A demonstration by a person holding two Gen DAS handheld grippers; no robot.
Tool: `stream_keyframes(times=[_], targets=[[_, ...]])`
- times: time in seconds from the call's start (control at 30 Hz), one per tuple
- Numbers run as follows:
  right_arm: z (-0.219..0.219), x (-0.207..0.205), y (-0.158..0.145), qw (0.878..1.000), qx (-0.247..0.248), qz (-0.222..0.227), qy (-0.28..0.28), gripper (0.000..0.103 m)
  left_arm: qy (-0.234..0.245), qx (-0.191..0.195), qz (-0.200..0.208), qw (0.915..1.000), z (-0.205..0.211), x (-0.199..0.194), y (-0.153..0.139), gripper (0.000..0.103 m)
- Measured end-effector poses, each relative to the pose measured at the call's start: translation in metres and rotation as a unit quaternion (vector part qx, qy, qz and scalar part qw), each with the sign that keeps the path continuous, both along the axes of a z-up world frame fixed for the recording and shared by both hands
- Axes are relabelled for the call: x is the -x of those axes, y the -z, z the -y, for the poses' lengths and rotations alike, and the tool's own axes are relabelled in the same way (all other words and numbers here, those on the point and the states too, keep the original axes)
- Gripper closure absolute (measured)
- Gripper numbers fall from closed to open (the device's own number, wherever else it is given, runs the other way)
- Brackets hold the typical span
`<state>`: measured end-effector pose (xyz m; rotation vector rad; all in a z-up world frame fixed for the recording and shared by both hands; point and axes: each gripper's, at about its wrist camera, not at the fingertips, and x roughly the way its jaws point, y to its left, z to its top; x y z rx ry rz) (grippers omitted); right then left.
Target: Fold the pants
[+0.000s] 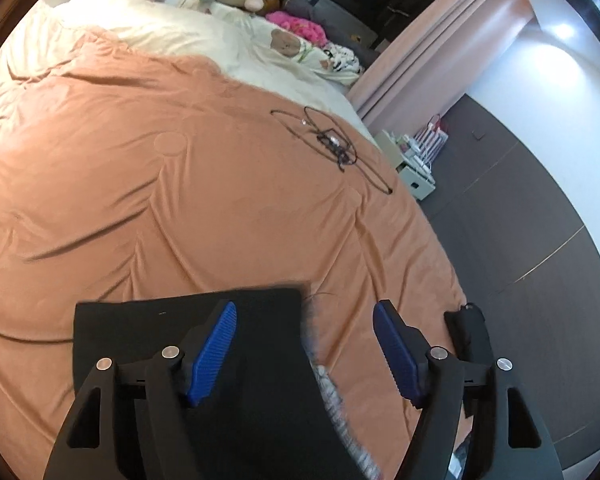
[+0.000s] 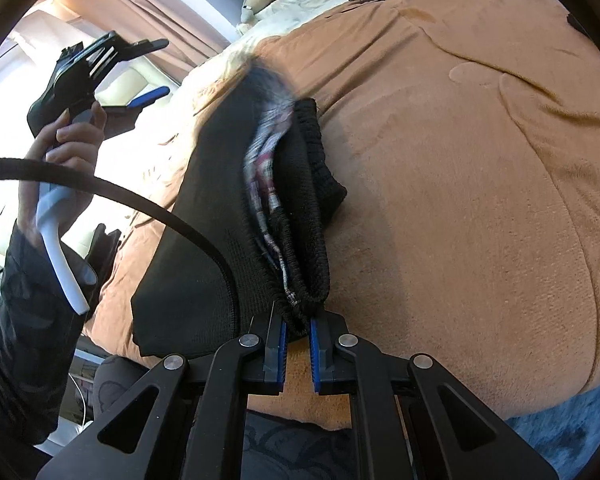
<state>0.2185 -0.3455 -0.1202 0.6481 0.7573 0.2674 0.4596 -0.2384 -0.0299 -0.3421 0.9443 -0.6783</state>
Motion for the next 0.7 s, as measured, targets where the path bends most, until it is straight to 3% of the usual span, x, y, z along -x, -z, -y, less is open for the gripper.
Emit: stream_keyframes(times=[0.5, 0.7], targets=[[0.005, 0.016, 0.011, 0.998, -0.067, 0.003, -0.011, 0.099, -0.055, -0.042, -0.039, 0.9968, -0.095, 0.045, 0.03, 0.03], [0.01, 0.019, 0.021, 0.997, -0.075, -0.014, -0.008, 0.099, -0.078, -0.044, -0.037, 0.9952, -0.129, 0.069, 0.017, 0.03]])
